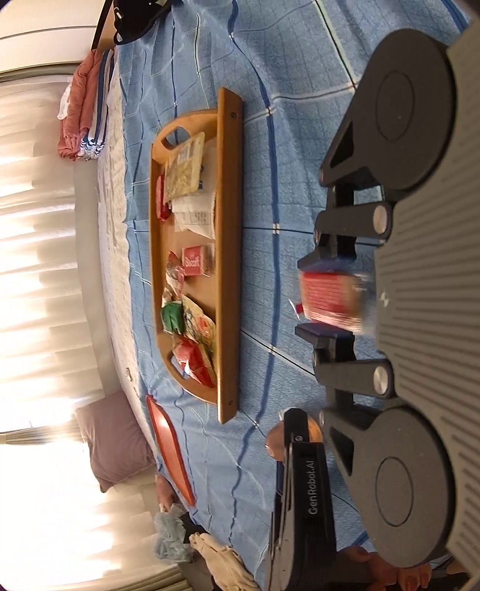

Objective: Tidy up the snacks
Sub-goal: 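Lift the jelly cup with the left gripper while the right gripper grasps the red wafer packet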

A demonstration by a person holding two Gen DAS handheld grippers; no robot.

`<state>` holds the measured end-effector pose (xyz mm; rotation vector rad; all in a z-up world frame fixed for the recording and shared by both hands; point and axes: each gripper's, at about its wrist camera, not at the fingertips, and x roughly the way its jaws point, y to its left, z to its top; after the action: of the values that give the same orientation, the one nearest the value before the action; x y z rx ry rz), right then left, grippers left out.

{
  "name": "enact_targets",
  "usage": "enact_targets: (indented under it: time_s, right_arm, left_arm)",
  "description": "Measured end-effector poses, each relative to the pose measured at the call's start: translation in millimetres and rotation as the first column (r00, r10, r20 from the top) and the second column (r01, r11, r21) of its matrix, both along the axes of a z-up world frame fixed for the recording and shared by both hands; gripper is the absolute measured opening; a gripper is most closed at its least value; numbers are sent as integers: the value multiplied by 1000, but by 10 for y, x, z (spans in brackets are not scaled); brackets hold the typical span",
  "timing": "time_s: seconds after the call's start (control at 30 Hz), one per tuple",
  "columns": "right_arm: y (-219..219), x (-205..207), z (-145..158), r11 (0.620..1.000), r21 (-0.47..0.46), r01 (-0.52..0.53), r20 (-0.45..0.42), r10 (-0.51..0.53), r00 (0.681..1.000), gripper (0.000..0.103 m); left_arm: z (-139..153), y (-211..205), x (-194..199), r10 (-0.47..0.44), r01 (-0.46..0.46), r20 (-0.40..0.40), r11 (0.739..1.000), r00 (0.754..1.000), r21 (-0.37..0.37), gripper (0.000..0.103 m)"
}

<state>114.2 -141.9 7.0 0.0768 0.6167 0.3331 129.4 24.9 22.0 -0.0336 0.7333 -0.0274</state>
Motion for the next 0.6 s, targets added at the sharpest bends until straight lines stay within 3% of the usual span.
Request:
enact_targets:
  time_s: [0.17,0.27,0.43,0.6]
  right_arm:
    - [-50,29,48,1000,-23,11,7,-10,1000,38]
    - [-37,-10,-13,999,-43,-27,-26,26,999,56]
    - [63,-161,-156,984,-147,-97,-37,93,995,60]
    - [14,-161,-119,973,-214,-89,-30,84,996,66]
  left_arm:
    - [7,-3,11,-3,3,1,1000,1000,-1,35]
    - [-2,4,9,-7,7,-3,1000,1000,-2,35]
    - [-30,9,11,-2,2,-12,1000,1000,0,35]
    - [-35,26,-11,-2,2,-7,1000,1000,2,35]
